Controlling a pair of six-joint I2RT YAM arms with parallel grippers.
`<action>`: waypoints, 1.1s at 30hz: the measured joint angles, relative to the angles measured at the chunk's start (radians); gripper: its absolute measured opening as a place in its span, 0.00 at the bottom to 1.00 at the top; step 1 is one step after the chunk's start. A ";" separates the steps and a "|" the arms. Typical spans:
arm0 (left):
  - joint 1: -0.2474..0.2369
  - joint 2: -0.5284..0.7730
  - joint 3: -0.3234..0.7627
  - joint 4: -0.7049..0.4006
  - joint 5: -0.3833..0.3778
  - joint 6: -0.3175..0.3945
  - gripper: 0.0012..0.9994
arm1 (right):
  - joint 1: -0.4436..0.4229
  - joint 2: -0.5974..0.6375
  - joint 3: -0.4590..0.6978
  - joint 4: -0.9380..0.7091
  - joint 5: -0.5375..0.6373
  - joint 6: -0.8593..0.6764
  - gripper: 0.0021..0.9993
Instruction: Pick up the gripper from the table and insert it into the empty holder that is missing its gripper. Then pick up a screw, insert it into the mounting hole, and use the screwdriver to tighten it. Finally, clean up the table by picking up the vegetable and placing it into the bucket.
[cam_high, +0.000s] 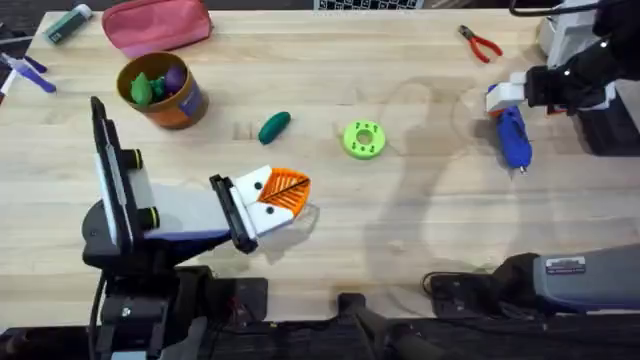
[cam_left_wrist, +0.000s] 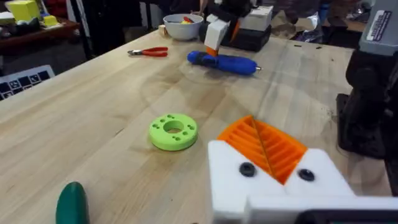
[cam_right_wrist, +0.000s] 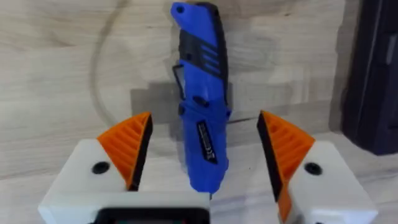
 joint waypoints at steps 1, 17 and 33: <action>0.000 0.000 0.000 0.000 0.000 0.000 0.02 | 0.000 0.010 0.000 0.010 0.000 -0.005 0.96; 0.000 0.000 0.000 0.000 0.000 0.000 0.02 | -0.001 0.156 0.012 0.061 0.001 -0.027 0.95; 0.000 0.000 0.000 0.000 0.000 0.000 0.02 | -0.011 0.241 0.080 0.040 -0.011 0.043 0.88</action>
